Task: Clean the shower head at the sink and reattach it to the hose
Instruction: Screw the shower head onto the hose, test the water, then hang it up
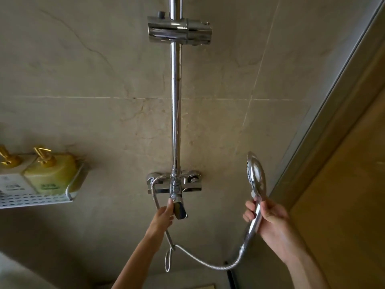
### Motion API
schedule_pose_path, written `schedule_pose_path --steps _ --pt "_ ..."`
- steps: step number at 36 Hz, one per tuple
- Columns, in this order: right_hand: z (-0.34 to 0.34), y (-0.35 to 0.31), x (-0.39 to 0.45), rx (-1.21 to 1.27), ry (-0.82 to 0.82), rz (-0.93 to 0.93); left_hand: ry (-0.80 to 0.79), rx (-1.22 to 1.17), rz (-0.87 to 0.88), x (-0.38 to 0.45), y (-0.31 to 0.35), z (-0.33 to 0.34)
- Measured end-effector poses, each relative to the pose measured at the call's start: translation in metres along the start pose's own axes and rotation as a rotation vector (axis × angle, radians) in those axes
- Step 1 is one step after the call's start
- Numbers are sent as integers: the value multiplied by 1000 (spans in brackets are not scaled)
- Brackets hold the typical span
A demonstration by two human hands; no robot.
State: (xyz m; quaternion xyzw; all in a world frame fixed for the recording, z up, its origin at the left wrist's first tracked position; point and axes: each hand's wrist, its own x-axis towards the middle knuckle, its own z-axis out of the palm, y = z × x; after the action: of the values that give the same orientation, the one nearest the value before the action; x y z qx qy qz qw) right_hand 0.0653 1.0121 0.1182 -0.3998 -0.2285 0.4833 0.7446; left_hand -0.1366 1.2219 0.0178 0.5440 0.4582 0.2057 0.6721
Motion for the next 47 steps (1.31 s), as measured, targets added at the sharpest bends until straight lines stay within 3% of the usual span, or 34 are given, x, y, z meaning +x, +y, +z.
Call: schedule_pose_path --steps 7,11,17,27,33,47 --pt "-32 29 -25 -19 153 81 -35 6 -50 6 5 8" --pt "-53 48 -31 57 332 130 -82 0 -79 7 1 11" --pt "-69 66 -34 -49 444 73 -78 -29 -93 15 -3 8" --pt "-101 102 -53 -79 518 115 3 11 -101 21 -10 5" --pt "-106 111 -58 -52 575 146 28 42 -192 27 -5 1" --pt "-118 115 -72 -78 547 97 -2 122 -240 24 9 -1"
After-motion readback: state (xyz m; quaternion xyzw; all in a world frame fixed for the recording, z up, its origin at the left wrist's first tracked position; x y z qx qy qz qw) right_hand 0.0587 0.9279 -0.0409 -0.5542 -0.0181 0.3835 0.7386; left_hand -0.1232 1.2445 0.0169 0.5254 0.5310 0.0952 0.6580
